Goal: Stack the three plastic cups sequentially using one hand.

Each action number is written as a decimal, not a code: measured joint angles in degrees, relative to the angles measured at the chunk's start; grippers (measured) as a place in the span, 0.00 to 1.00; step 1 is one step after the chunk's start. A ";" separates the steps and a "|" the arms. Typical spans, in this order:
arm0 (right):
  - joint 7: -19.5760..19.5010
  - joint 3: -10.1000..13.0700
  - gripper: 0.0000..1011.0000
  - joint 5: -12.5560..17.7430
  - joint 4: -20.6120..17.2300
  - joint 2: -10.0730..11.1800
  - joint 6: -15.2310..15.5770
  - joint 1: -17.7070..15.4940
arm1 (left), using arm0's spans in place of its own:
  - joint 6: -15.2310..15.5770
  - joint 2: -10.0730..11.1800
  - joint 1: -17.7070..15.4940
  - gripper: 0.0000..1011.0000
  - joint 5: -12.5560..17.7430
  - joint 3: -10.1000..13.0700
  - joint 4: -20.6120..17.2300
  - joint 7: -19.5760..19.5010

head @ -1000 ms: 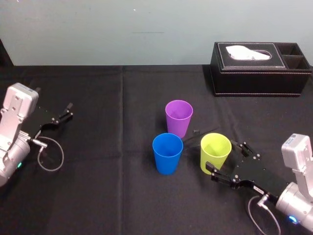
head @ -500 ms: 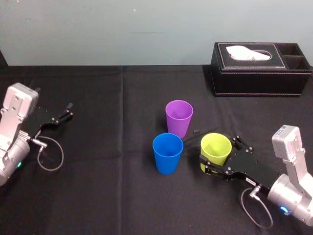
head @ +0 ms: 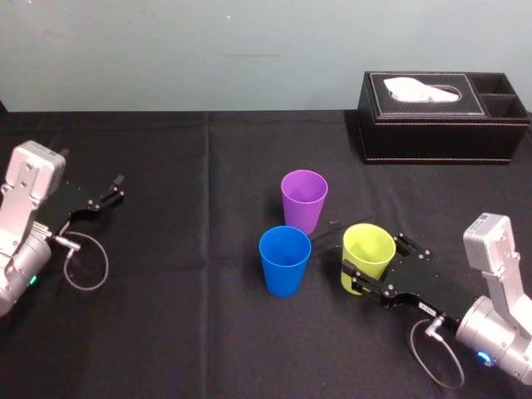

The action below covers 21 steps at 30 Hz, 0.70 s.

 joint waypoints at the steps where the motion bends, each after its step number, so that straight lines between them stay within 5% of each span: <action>1: -0.01 0.01 0.80 0.01 -0.01 0.01 -0.02 -0.01 | 0.00 0.00 0.00 1.00 0.00 0.00 0.00 0.00; 21: -0.14 0.05 0.73 0.02 -0.12 0.08 -0.13 -0.10 | 0.00 0.00 0.00 1.00 0.00 0.00 0.00 0.00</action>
